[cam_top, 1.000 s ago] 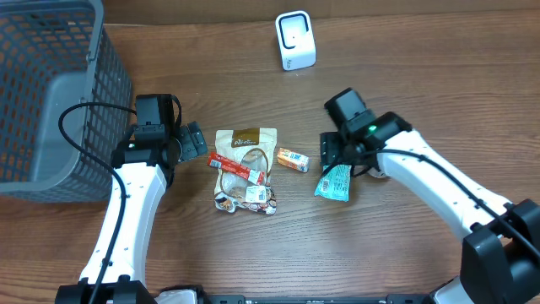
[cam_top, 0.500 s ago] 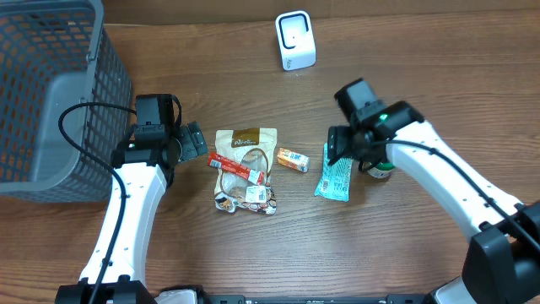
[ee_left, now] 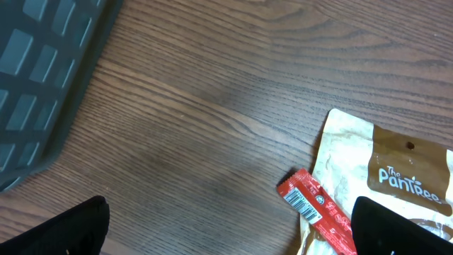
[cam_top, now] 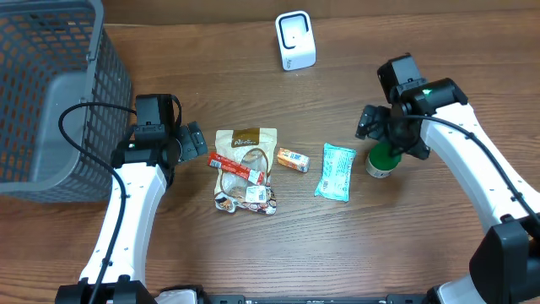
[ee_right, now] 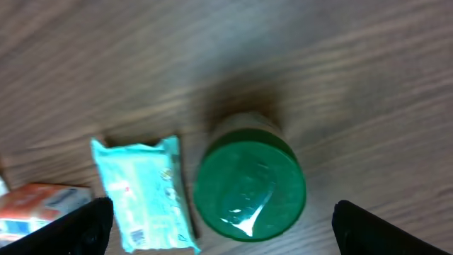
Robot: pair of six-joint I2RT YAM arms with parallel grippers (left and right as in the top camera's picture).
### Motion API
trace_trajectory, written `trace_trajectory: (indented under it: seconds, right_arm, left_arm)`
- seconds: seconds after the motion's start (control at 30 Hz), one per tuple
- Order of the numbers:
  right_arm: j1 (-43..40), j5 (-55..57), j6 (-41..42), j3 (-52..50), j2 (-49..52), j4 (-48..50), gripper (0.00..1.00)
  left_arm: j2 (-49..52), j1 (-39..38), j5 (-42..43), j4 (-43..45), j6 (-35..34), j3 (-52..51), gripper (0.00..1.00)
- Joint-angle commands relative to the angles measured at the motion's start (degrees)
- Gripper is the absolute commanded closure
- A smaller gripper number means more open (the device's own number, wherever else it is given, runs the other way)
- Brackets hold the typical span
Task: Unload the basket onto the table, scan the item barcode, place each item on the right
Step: 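Move the right gripper to the green-lidded jar and grasp it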
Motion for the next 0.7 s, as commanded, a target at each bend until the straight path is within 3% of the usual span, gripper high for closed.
trace_trajectory:
  seconds: [0.0,0.43,0.67]
  right_arm:
    - [0.0,0.3,0.7,-2.5,-0.5,1.0,0.00]
    - [0.1,0.3,0.9,-11.2,-0.4,8.4,0.02]
    - [0.1,0.6,0.4,-12.2,-0.3,8.5,0.23]
  left_arm:
    - [0.1,0.0,-0.7,0.1,0.2,0.6,0.00]
    - [0.1,0.0,-0.7,0.1,0.2,0.6,0.00]
    - [0.1,0.0,-0.7,0.1,0.2,0.6,0.00]
